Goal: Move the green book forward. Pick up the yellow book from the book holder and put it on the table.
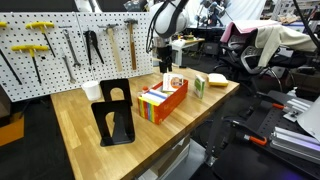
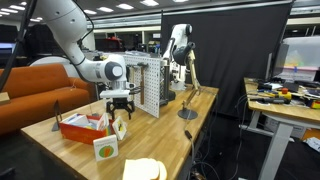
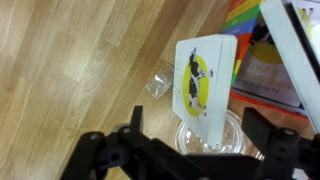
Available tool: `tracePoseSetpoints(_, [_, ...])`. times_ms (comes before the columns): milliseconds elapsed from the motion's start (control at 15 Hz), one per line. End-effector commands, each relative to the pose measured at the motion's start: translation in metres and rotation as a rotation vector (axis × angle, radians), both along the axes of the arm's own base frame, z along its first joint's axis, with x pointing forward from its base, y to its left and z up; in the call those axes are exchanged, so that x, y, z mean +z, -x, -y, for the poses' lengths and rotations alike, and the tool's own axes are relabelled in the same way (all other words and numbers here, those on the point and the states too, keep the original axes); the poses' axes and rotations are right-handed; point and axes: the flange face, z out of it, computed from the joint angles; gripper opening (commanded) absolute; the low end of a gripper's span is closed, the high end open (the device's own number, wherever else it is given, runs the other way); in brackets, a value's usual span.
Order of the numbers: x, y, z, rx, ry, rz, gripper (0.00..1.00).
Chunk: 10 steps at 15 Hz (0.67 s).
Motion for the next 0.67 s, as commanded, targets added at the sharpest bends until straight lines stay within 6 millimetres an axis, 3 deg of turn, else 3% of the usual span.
tracePoseSetpoints(0, [0.032, 0.012, -0.006, -0.013, -0.062, 0.013, 1.00])
tracePoseSetpoints(133, [0.066, 0.027, -0.017, -0.012, -0.111, 0.044, 1.00])
tracePoseSetpoints(200, [0.043, 0.005, -0.019, -0.017, -0.072, 0.037, 1.00])
tracePoseSetpoints(333, [0.068, 0.018, -0.024, -0.017, -0.092, 0.050, 1.00])
tracePoseSetpoints(600, [0.062, 0.026, -0.019, -0.022, -0.091, 0.034, 1.00])
